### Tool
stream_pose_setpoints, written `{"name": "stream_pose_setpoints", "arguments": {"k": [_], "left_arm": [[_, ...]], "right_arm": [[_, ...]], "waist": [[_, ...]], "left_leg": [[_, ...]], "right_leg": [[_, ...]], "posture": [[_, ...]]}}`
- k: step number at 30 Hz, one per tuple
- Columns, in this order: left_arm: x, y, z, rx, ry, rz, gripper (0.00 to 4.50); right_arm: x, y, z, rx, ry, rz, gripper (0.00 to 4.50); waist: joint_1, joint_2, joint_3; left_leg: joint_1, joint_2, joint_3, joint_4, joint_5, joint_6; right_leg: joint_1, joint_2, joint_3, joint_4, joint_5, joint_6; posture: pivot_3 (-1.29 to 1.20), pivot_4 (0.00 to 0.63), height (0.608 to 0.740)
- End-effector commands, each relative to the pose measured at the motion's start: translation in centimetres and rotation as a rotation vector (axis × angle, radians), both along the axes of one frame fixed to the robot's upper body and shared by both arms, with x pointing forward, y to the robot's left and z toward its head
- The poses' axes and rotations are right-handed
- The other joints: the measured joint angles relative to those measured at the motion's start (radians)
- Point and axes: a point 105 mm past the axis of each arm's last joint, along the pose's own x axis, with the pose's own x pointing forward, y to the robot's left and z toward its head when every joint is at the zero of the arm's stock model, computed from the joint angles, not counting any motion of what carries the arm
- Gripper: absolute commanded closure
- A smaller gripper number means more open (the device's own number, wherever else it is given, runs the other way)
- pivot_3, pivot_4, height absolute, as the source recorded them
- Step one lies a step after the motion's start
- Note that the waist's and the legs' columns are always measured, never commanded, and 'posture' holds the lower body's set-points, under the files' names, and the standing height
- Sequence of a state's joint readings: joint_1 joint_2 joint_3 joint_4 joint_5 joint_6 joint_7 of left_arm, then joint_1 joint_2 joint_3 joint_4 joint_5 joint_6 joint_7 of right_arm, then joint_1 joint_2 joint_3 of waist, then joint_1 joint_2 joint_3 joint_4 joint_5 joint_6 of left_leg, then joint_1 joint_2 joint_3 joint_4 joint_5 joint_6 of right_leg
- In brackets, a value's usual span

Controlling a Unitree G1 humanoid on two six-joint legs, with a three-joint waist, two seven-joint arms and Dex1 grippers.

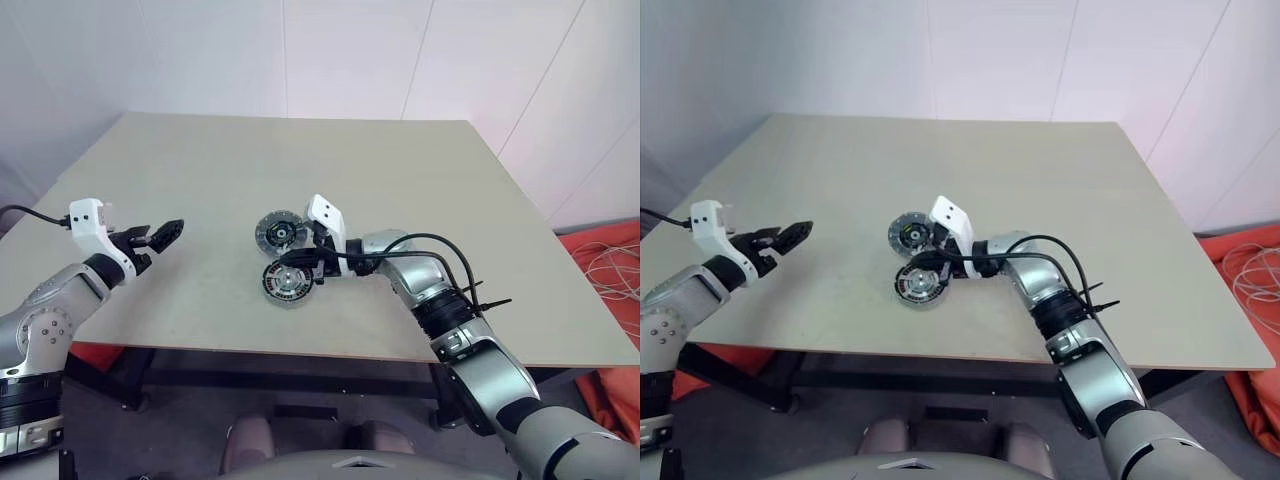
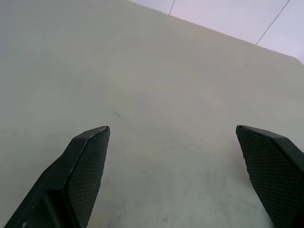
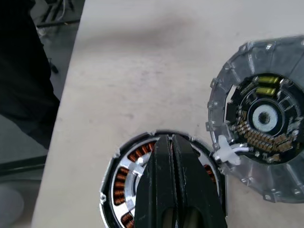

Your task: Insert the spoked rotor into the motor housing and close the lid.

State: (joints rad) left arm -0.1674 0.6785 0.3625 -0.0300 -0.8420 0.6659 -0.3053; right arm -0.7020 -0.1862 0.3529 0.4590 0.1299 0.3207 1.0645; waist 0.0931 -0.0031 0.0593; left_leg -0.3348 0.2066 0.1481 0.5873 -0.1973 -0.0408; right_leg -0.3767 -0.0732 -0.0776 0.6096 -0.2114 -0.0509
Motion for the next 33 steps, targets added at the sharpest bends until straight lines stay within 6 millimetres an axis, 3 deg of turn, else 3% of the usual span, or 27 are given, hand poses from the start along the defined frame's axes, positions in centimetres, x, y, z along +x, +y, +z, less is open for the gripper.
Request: {"name": "stream_pose_setpoints", "arguments": {"k": [1,6,8,16,22,26,33], "left_arm": [[0.3,0.5,1.9,0.074,-0.105,0.012,0.0],[0.3,-0.2,1.7,0.12,-0.146,-0.01,0.0],[0.2,-0.3,1.5,0.123,-0.148,-0.013,0.0],[-0.1,-1.5,0.8,0.117,-0.13,-0.065,0.0],[-0.4,-3.2,0.7,0.041,-0.136,-0.147,0.0],[-0.3,-3.1,-0.2,0.055,-0.109,-0.148,0.0],[-1.4,-4.1,-0.8,0.012,-0.086,-0.227,0.0]], "right_arm": [[-0.1,0.2,-1.1,-0.064,-0.017,0.043,4.46],[-0.4,-0.6,-3.8,-0.181,0.0,0.068,4.46],[-0.4,-0.7,-4.0,-0.188,-0.003,0.074,4.46],[-0.1,-0.9,-0.7,-0.11,-0.057,0.096,4.46],[-0.5,-1.9,1.4,-0.16,-0.156,0.202,4.46],[-1.3,-2.1,2.6,-0.213,-0.211,0.326,3.64],[-1.5,-2.8,3.6,-0.406,-0.428,0.564,1.23]], "waist": [[0.0,0.0,0.0],[-0.002,0.0,0.0],[-0.002,0.0,0.0],[0.001,0.0,0.0],[0.0,0.0,0.0],[-0.003,0.001,0.0],[-0.002,0.0,0.0]], "left_leg": [[0.0,0.0,0.0,0.0,0.0,0.0],[0.001,0.0,0.0,-0.001,0.0,0.0],[0.002,0.0,0.0,-0.001,0.0,0.0],[0.003,0.0,0.0,0.0,0.0,0.0],[-0.001,0.0,0.0,-0.001,0.0,0.0],[-0.002,0.0,0.001,-0.002,0.0,0.0],[-0.009,0.0,0.001,-0.001,0.0,0.0]], "right_leg": [[0.0,0.0,0.0,0.0,0.0,0.0],[0.001,0.0,0.001,0.0,0.0,0.0],[0.002,0.0,0.001,0.0,0.0,0.0],[0.003,0.0,0.001,0.0,0.0,0.0],[-0.001,0.0,0.001,0.0,0.003,-0.005],[-0.005,0.0,0.001,0.0,0.003,-0.006],[-0.011,0.0,0.001,0.0,0.004,-0.008]], "posture": [[0.0,0.0,0.74],[0.0,0.0,0.74],[0.0,0.0,0.74],[0.0,0.0,0.74],[0.0,0.0,0.74],[0.0,0.0,0.74],[0.0,0.0,0.74]]}}
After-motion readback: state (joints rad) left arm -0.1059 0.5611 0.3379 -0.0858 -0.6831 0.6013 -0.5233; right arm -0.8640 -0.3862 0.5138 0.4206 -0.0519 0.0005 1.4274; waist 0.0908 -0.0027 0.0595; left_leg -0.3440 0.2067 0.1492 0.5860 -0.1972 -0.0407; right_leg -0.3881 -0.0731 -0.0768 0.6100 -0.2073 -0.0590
